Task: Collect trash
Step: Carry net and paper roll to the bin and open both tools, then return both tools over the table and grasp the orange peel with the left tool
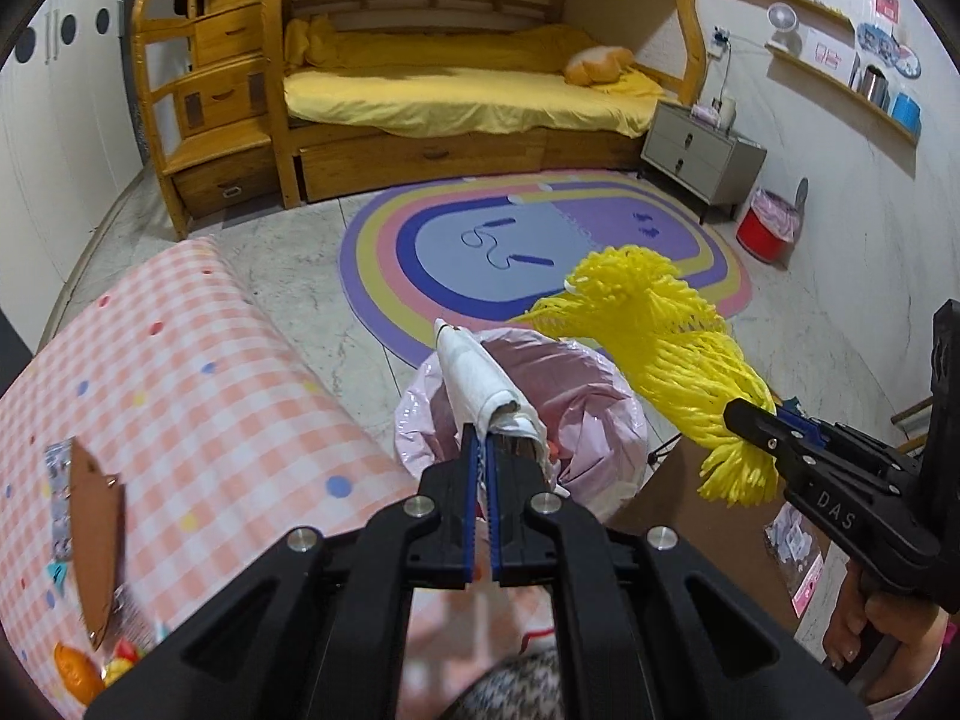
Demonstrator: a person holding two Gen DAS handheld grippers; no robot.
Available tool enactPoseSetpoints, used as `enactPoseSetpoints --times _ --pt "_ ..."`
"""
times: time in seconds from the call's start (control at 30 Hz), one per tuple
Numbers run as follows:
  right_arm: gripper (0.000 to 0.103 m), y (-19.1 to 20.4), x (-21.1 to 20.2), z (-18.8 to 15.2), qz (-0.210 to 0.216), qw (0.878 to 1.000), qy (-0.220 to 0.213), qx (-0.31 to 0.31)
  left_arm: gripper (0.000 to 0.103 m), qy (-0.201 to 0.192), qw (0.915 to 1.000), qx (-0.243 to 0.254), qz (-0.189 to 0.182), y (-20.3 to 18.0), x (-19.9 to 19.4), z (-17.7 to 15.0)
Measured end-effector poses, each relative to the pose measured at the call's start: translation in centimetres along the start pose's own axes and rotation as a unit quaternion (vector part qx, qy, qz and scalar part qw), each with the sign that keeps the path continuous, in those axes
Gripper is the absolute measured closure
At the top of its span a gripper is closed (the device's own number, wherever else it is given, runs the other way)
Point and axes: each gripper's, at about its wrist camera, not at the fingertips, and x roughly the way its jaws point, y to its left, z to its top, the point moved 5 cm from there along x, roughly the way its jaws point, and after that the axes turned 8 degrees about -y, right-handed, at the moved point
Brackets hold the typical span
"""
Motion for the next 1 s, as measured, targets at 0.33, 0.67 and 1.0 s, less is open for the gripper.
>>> enactPoseSetpoints --times 0.33,0.67,1.0 --pt "0.078 -1.4 6.1 0.7 0.001 0.999 0.033 0.014 0.048 0.023 0.9997 0.004 -0.007 -0.3 4.3 1.0" --pt "0.051 -1.3 5.5 0.2 0.001 0.999 0.048 0.016 0.041 -0.001 0.9992 -0.024 0.033 2.8 1.3 0.8" --pt "0.051 1.8 -2.1 1.6 0.023 1.000 -0.006 -0.004 0.040 -0.044 0.9948 -0.047 0.079 5.9 -6.2 -0.9"
